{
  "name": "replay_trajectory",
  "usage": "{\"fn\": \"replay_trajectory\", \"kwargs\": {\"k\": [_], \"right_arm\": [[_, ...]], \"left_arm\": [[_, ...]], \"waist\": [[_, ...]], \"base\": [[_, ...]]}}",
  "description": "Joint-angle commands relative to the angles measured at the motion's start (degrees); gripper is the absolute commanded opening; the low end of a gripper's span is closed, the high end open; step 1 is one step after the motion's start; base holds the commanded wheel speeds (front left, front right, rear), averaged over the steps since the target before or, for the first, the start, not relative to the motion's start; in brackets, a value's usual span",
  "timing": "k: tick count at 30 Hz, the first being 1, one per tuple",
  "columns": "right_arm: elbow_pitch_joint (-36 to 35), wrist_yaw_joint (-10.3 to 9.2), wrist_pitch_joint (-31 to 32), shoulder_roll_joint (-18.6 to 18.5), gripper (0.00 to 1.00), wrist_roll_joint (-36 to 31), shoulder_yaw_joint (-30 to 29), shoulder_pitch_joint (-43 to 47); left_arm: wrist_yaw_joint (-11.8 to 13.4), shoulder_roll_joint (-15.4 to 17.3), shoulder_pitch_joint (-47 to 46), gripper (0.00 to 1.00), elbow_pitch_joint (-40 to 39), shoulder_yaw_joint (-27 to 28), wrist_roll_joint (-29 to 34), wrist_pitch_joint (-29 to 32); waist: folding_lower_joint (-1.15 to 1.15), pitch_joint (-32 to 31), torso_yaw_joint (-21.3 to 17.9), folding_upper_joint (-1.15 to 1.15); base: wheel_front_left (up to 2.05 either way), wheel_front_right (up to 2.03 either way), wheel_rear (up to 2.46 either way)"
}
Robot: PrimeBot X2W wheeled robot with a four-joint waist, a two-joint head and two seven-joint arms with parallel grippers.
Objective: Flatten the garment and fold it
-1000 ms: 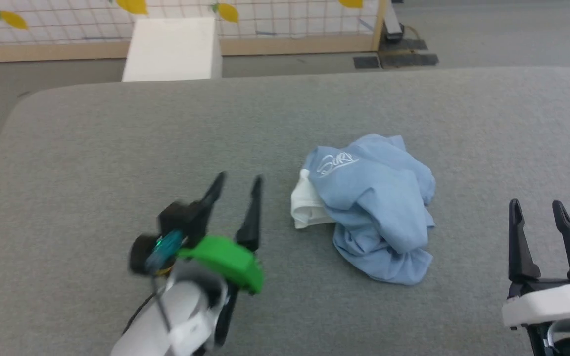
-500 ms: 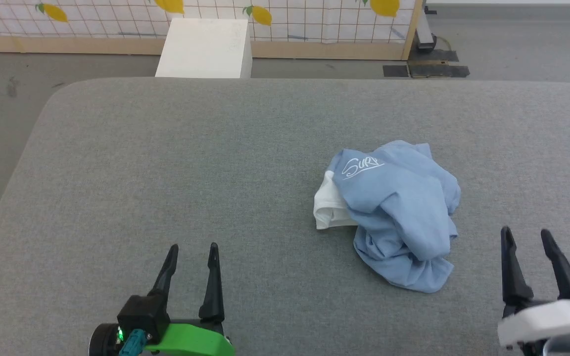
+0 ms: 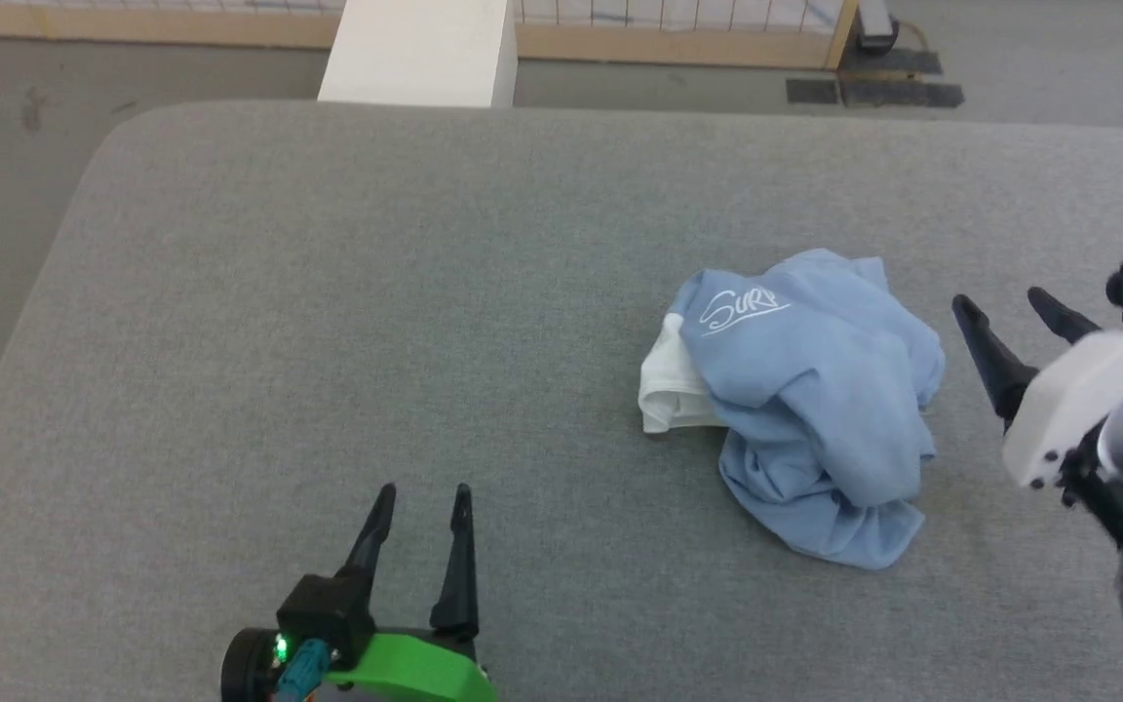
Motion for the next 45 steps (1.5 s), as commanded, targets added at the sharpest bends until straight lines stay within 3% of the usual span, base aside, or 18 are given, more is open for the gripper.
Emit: {"fn": "replay_trajectory", "kwargs": {"k": [1,12,21,24,31,37,45], "right_arm": [[1.35,-0.08,3.17,-0.68,1.00,1.15,0.24,-2.22],[12.15,-0.08,16.49,-7.29,1.00,2.29,3.03,-12.88],[18.72,-0.08,18.12,-10.37,1.00,3.59,6.57,-14.98],[20.34,-0.08,16.61,-10.46,0.00,3.90,6.64,-15.31],[20.15,-0.08,11.54,-10.21,0.00,6.02,6.84,-18.51],[15.12,-0.08,10.13,-9.74,0.00,8.08,8.36,-21.43],[4.44,-0.08,14.48,-3.15,0.00,11.31,20.62,-19.45]], "left_arm": [[-0.47,-0.52,-1.54,1.00,0.45,-0.11,0.71,-0.20],[-3.38,-3.52,-5.57,1.00,4.34,-1.85,1.62,-0.20],[-4.40,-4.50,-7.97,1.00,5.65,-2.89,0.90,-0.20],[-4.29,-4.61,-8.42,1.00,6.02,-2.95,0.71,-0.20],[-4.07,-4.69,-7.38,1.00,7.06,-1.59,-0.09,-0.20],[-4.63,-4.70,-4.66,1.00,7.43,0.04,-0.59,-0.20],[-5.59,-4.71,-1.15,1.00,7.43,1.20,-1.03,-0.20]], "waist": [[0.00,2.08,1.52,0.00],[0.00,8.18,7.34,0.00],[0.00,10.95,10.76,0.00],[0.00,11.17,11.12,0.00],[0.00,6.25,9.42,0.00],[0.00,-0.49,8.67,0.00],[0.00,-3.45,10.89,0.00]], "base": [[0.00,0.00,0.00],[0.00,0.00,0.00],[0.00,0.00,0.00],[0.00,0.00,0.00],[0.00,0.00,0.00],[0.00,0.00,0.00],[0.00,0.00,0.00]]}}
